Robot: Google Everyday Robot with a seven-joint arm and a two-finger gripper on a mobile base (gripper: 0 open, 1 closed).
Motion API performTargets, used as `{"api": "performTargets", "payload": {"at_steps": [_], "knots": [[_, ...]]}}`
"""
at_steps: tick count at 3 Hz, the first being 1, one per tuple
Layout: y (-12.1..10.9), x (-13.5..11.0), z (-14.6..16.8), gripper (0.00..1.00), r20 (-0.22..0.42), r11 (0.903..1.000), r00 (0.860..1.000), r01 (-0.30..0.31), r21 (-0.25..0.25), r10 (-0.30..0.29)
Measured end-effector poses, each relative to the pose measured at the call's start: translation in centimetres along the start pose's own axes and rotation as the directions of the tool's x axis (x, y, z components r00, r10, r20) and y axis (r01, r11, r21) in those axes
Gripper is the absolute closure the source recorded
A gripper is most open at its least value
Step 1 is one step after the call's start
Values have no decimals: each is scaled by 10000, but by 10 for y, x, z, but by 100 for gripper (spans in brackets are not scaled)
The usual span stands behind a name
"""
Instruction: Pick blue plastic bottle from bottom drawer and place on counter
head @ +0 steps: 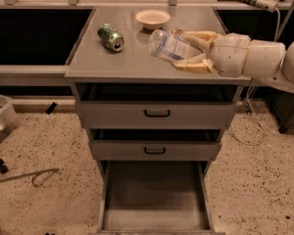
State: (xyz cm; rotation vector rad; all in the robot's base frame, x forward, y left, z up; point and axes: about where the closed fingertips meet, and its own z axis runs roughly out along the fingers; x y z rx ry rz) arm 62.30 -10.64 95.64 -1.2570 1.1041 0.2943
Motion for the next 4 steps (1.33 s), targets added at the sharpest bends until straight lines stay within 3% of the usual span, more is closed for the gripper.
{"api": "performTargets", "payload": {"at_steps": [1, 2, 3, 4], "knots": [[0, 0, 0, 100, 0, 10000, 10000, 1, 0, -1], [-13, -2, 17, 100, 37, 9989, 9989, 463, -99, -463], [-39, -2, 50, 100, 18, 9906, 9918, 1281, -490, -1281], [-64, -1, 85, 100, -67, 9731, 9785, 2044, -1063, -2062]]}}
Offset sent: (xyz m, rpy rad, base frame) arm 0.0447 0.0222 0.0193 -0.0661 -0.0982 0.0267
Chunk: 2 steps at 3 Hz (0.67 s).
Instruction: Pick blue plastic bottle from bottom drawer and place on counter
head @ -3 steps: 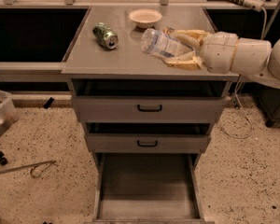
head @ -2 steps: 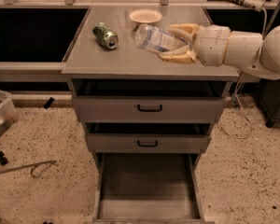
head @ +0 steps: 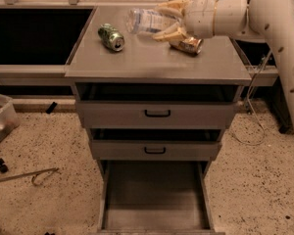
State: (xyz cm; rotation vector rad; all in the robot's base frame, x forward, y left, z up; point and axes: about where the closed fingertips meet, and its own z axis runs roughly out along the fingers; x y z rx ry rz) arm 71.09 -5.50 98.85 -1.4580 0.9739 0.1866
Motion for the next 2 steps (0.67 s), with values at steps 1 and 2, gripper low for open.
{"api": "performTargets", "payload": {"at_steps": [1, 2], "knots": [[-20, 12, 21, 100, -206, 9989, 9991, 372, -290, -378], [-9, 29, 31, 100, -635, 9936, 9968, 420, -1053, -489]]}}
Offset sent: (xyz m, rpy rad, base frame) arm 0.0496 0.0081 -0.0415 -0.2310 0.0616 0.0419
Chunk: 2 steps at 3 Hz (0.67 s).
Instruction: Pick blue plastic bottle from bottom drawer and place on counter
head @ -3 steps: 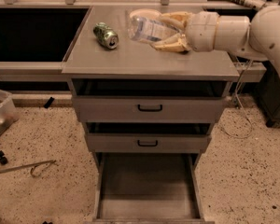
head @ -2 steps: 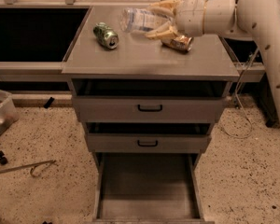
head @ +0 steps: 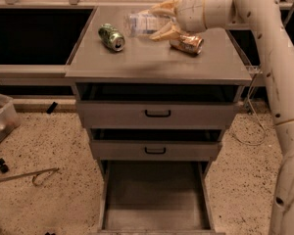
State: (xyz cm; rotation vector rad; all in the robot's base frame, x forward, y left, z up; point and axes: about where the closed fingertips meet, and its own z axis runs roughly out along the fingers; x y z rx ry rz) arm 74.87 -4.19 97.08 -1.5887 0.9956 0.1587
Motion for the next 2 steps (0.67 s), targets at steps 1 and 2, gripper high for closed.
{"api": "performTargets", "payload": {"at_steps": [1, 2], "knots": [[28, 23, -3, 100, -619, 9955, 9976, -351, -879, 297], [64, 37, -4, 100, -953, 9803, 9937, -761, -1824, 594]]}}
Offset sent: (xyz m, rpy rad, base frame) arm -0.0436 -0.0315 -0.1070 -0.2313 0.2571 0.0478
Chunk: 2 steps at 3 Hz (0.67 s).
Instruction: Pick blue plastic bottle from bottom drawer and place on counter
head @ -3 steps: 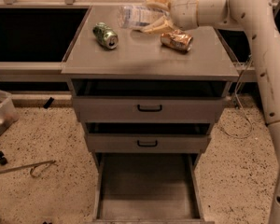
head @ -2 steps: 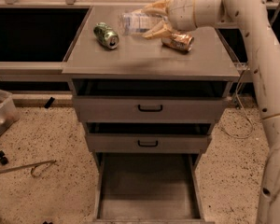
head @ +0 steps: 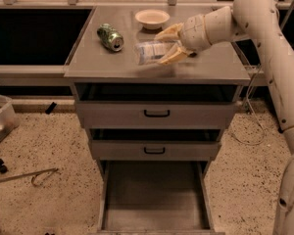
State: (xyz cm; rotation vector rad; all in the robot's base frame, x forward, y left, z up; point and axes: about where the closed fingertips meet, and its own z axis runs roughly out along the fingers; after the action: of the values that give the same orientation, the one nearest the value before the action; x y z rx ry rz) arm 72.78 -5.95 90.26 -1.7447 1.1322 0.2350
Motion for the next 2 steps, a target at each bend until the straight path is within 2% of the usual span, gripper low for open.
{"api": "performTargets", "payload": {"at_steps": [1, 2], "knots": [[13, 4, 10, 100, -76, 9990, 9999, -87, -449, 84], [9, -5, 27, 100, 139, 9985, 9999, 32, -540, -25]]}}
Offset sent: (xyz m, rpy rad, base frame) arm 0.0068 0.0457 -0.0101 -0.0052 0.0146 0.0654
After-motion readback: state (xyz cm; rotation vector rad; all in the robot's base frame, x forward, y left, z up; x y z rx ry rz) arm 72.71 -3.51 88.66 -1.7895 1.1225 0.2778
